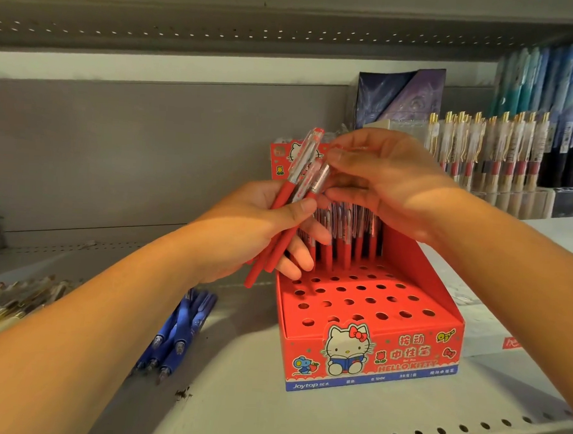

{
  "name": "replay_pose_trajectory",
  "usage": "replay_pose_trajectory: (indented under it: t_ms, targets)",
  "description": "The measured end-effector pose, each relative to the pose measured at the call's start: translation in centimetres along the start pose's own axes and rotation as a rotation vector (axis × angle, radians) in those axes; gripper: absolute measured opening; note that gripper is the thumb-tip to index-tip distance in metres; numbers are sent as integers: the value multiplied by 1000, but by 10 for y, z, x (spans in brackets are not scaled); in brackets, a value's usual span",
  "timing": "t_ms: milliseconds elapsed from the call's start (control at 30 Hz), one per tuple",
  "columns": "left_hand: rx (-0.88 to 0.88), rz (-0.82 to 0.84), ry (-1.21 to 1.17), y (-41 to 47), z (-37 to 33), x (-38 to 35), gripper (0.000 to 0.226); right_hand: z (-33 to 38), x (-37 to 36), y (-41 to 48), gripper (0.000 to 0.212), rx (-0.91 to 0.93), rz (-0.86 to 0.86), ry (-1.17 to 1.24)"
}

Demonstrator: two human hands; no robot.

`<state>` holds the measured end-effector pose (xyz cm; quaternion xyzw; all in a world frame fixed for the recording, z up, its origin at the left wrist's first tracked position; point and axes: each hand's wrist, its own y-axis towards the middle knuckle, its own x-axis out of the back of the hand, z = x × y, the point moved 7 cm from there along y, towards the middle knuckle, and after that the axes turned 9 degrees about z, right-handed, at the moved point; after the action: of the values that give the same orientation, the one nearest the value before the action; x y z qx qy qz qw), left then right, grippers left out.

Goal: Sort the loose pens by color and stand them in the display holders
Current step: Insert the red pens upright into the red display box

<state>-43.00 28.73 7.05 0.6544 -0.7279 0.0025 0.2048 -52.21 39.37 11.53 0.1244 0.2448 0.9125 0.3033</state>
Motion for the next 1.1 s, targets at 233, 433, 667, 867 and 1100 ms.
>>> replay_pose_trajectory:
  t_ms: [233, 433, 667, 867, 1100]
  targets:
    - [-17, -95, 45, 0, -1, 10, 22, 5, 19, 0, 14, 47, -173, 24]
    - [19, -160, 47, 0, 1, 19, 22, 7, 33, 1, 12, -24, -227, -272]
    - [42, -115, -106, -1, 0, 14, 32, 10, 31, 0, 24, -19, -253, -614]
    - [39, -150, -112, 0, 1, 17, 28, 9, 32, 0, 20, -56, -266, -616]
    - [13, -159, -11, 1, 4, 21, 18, 11, 42, 2, 13, -61, -369, -713]
